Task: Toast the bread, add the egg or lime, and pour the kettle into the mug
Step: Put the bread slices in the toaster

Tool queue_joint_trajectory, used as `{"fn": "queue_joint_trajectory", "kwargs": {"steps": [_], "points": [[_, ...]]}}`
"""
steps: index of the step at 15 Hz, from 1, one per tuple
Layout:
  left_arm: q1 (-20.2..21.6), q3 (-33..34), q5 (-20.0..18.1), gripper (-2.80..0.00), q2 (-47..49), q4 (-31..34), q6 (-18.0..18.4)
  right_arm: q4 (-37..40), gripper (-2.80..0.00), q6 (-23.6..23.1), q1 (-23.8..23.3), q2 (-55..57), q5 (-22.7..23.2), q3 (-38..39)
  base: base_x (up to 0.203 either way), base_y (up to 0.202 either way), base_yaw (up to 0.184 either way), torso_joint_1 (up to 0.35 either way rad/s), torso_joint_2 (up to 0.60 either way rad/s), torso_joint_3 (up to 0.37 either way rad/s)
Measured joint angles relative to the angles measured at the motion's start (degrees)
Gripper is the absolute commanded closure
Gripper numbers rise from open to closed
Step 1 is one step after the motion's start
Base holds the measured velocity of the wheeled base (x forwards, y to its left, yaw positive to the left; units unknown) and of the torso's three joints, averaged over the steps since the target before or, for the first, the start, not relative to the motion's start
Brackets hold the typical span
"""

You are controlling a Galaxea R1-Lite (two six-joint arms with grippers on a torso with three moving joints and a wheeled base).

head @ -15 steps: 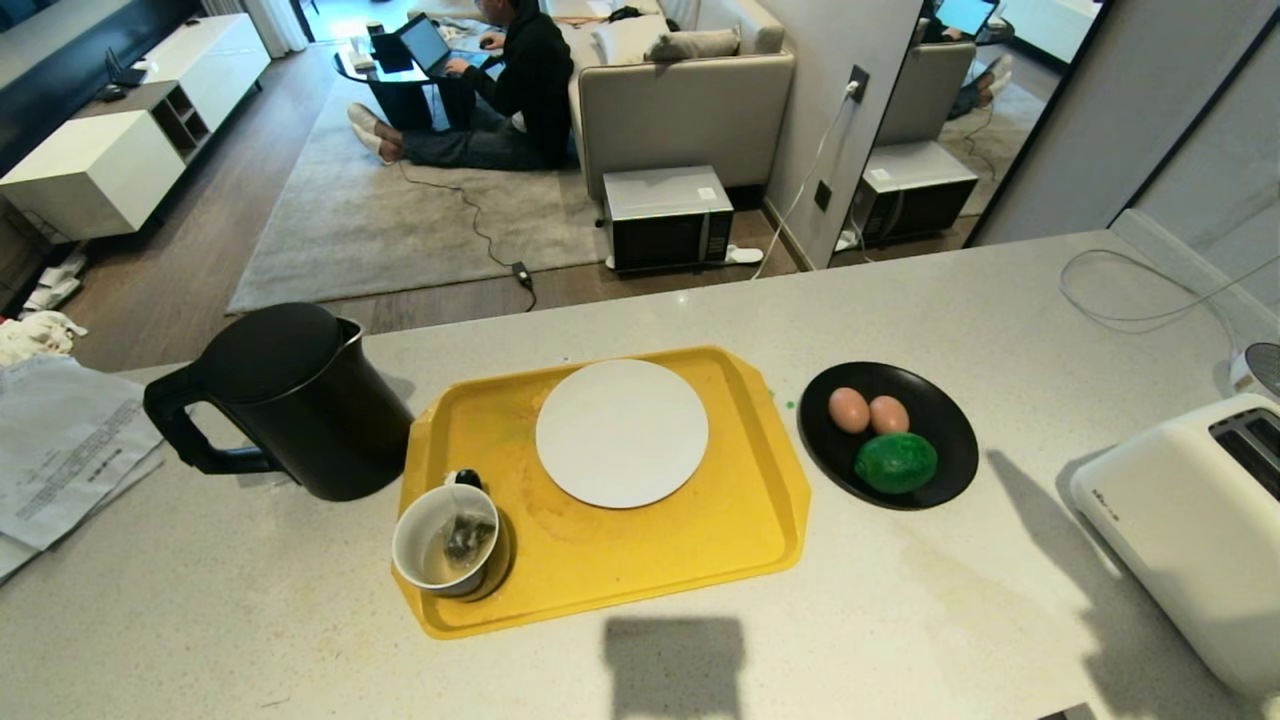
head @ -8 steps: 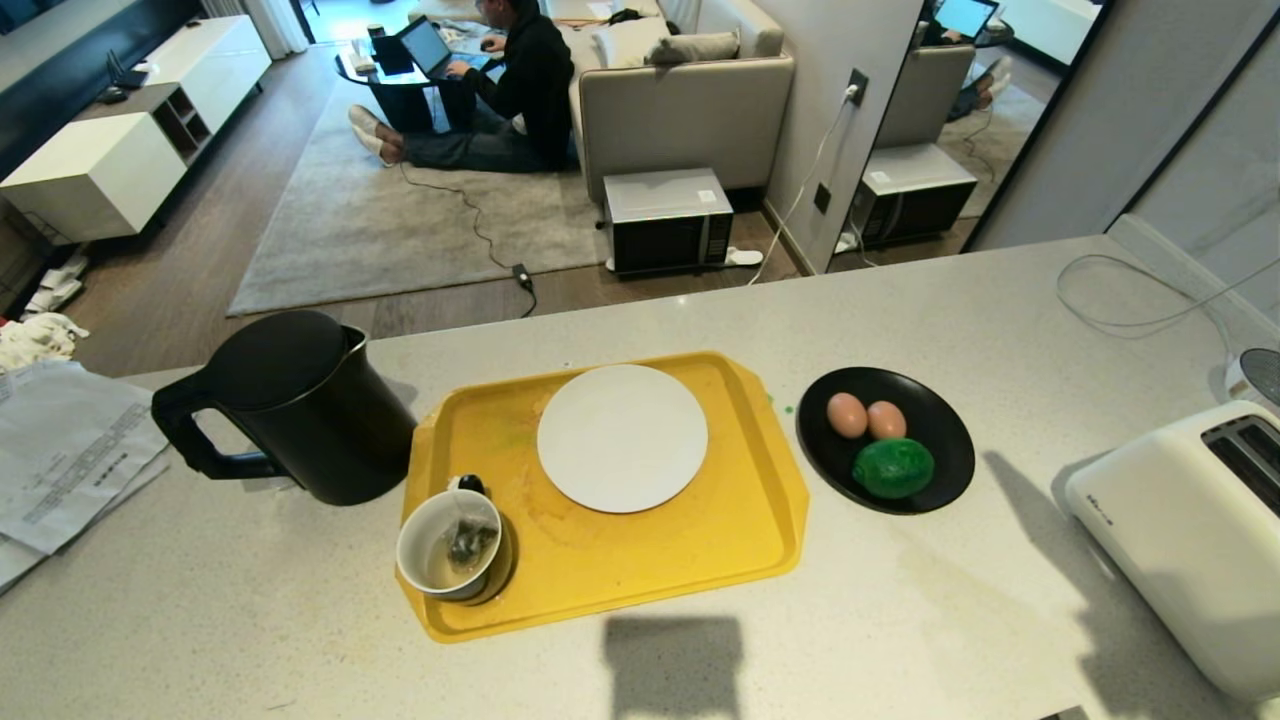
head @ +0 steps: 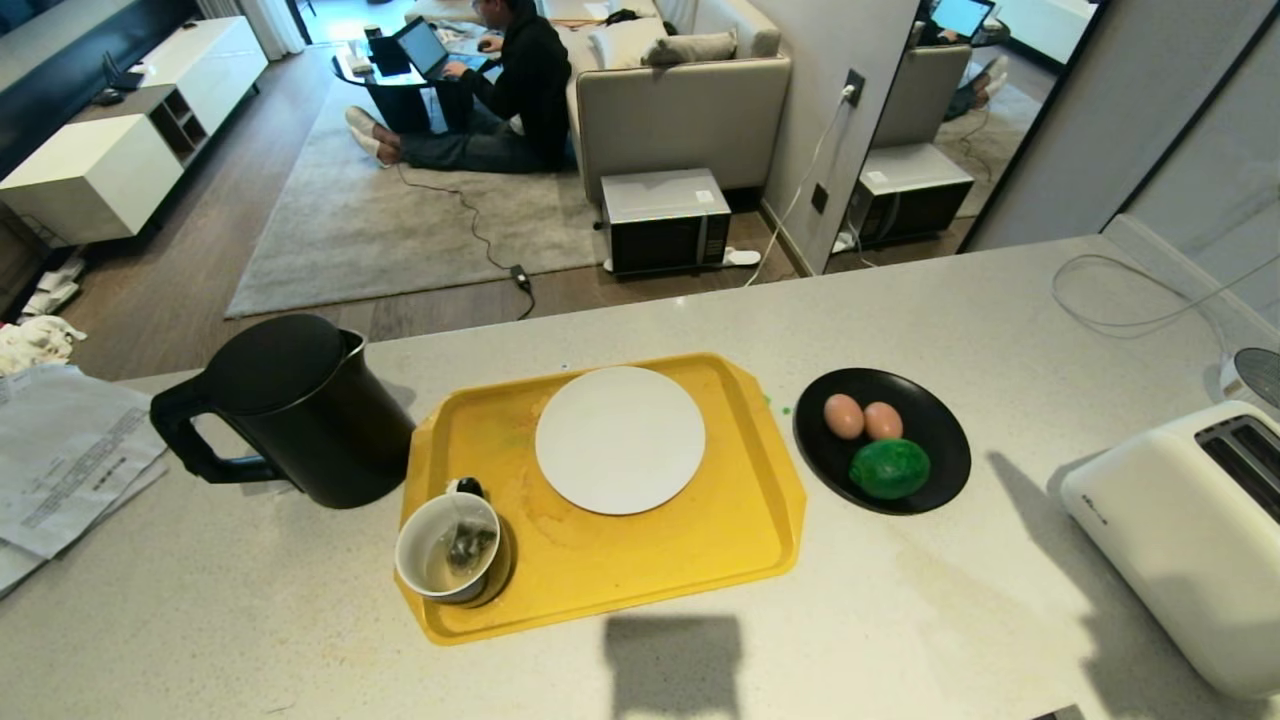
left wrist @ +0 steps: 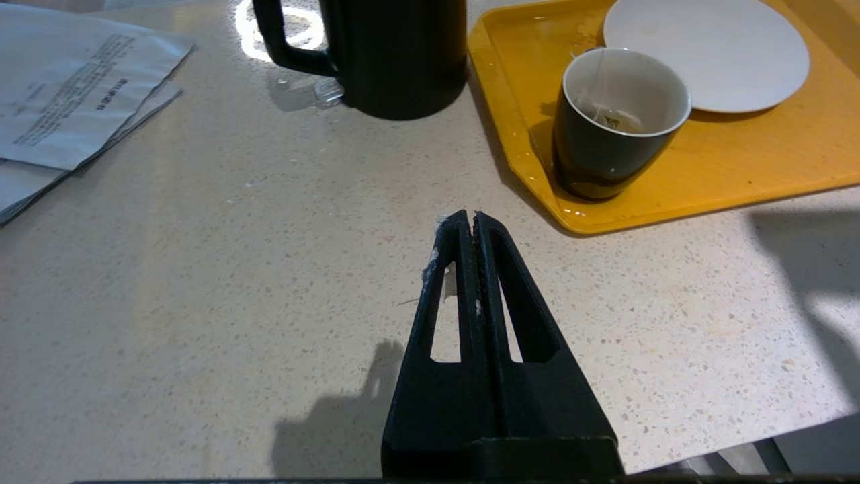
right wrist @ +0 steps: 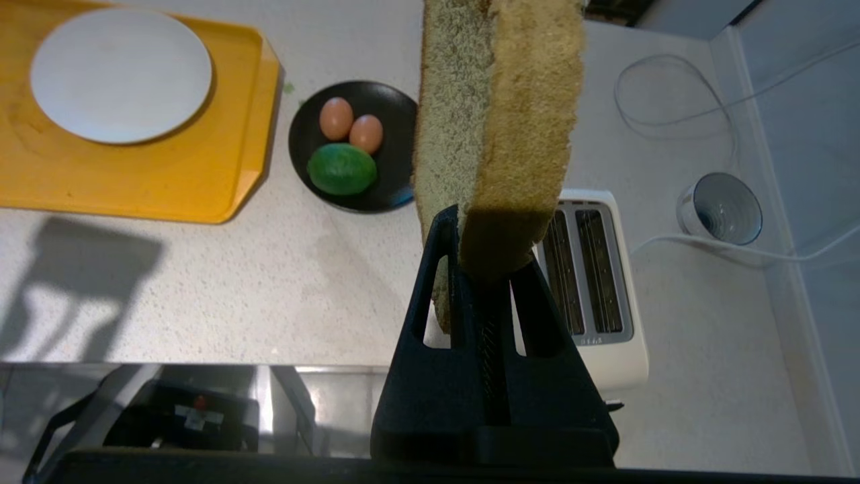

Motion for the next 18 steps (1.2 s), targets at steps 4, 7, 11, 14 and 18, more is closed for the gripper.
{"fn": "queue_joint_trajectory", "kwargs": {"steps": [4,7,11,14,18], "points": [[0.0,0.0,0.0,0.0,0.0,0.0,0.0,0.0,0.0,0.0,0.0,0.0,0.0,-0.2,-0.002,0.004,-0.152,0.005,0.0,0.002],[0.0,0.0,0.0,0.0,0.0,0.0,0.0,0.1,0.0,0.0,0.0,-0.1,0.0,-0.2,0.001,0.009,-0.173,0.003,0.01,0.004],[0.0,0.0,0.0,0.0,0.0,0.0,0.0,0.0,0.0,0.0,0.0,-0.1,0.1,-0.2,0.001,0.006,-0.135,0.002,0.0,0.0],[0.0,0.0,0.0,0.0,0.0,0.0,0.0,0.0,0.0,0.0,0.0,-0.1,0.3,0.2,0.0,0.0,0.0,0.0,0.0,0.0],[0.0,0.0,0.0,0.0,0.0,0.0,0.0,0.0,0.0,-0.7,0.0,2.4,0.4,0.1,0.0,0.0,0.0,0.0,0.0,0.0]]}}
